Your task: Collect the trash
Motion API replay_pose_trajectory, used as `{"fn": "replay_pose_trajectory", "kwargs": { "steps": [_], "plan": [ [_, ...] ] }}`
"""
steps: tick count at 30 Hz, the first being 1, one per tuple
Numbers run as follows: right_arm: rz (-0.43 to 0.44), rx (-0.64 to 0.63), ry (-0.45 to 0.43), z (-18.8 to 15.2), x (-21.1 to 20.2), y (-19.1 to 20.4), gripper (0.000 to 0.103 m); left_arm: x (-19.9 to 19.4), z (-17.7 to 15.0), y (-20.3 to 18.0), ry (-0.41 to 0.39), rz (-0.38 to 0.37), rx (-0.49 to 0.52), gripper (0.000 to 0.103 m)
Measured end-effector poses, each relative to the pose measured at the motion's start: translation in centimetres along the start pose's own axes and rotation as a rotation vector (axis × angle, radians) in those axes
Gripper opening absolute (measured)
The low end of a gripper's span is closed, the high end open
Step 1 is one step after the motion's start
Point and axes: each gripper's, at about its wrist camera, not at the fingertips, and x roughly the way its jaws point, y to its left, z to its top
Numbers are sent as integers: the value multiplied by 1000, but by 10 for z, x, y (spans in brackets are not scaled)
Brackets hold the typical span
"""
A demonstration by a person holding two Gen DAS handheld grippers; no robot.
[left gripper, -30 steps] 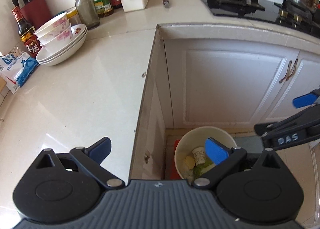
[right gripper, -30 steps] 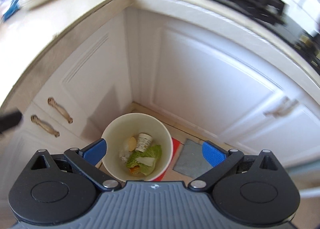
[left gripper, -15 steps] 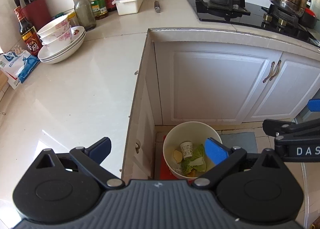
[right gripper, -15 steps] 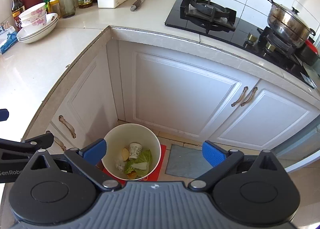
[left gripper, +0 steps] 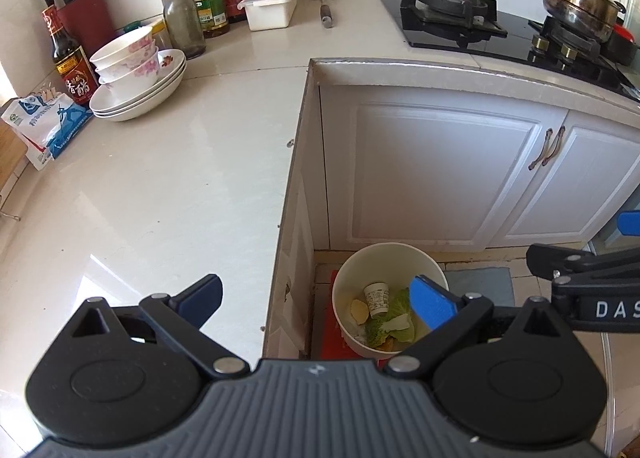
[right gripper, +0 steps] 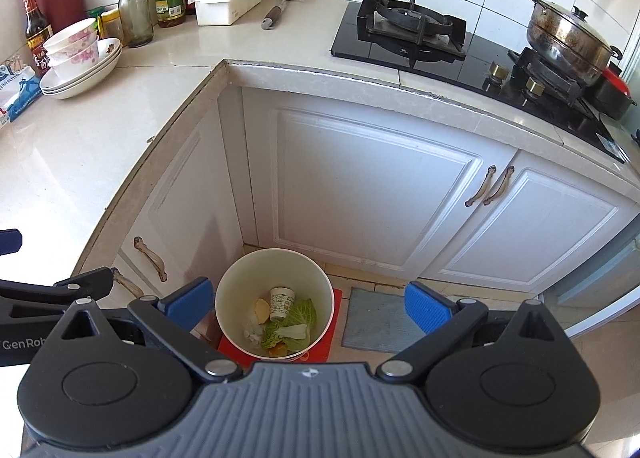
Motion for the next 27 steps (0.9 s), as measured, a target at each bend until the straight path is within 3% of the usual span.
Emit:
{"fn": "replay_pose_trajectory", "kwargs": {
  "steps": [27],
  "plan": [
    [12, -1, -14, 5, -5, -1, 103, -4, 1, 0, -4, 12, -17, 99]
  ]
}}
